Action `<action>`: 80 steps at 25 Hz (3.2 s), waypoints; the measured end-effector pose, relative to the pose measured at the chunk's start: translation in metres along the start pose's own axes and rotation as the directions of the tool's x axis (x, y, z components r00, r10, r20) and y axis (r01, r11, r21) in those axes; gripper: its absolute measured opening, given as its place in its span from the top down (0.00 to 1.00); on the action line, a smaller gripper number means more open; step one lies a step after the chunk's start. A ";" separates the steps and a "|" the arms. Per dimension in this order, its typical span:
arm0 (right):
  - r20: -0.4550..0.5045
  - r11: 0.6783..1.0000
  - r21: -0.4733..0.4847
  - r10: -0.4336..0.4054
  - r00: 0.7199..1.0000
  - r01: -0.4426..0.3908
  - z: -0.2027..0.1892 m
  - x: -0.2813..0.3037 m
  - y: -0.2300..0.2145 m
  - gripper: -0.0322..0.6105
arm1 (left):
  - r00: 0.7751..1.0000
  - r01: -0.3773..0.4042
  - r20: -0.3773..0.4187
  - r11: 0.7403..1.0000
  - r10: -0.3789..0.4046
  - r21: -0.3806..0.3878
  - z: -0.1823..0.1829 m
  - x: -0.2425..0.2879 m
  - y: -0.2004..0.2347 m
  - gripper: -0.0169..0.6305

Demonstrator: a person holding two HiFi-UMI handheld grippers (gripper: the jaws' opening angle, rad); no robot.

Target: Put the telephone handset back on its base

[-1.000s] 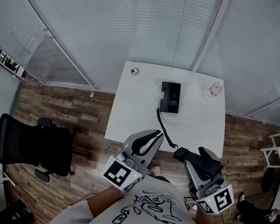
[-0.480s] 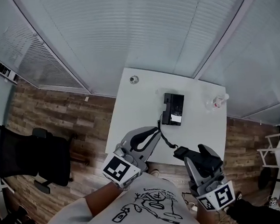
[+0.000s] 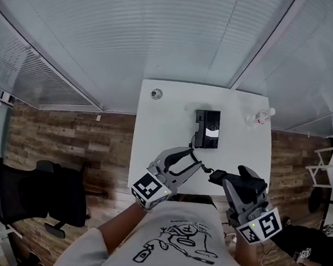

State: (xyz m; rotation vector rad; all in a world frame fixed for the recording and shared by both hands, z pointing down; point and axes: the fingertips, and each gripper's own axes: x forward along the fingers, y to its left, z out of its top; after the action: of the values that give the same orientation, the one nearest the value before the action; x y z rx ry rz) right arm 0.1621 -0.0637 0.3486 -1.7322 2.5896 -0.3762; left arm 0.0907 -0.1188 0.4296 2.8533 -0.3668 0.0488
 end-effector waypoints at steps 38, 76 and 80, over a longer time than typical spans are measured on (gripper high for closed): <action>-0.415 0.972 0.191 -0.049 0.908 0.140 -0.194 0.110 -0.099 0.64 | 0.830 0.099 -0.479 0.921 -0.285 -0.377 -0.279 0.072 -0.006 0.88; -0.514 0.964 0.130 -0.135 0.847 0.232 -0.259 0.221 -0.175 0.64 | 0.746 -0.331 -0.655 0.921 0.121 -0.206 -0.284 0.090 0.108 0.87; -0.500 0.944 0.132 -0.199 0.843 0.302 -0.267 0.206 -0.170 0.64 | 0.727 -0.297 -0.668 0.950 0.159 -0.097 -0.293 0.083 0.102 0.85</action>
State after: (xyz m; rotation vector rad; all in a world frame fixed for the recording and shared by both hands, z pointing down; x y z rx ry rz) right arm 0.2000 -0.2605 0.6687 -2.1252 2.4696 -1.1826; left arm 0.1453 -0.1572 0.7433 2.3655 -0.5248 0.9791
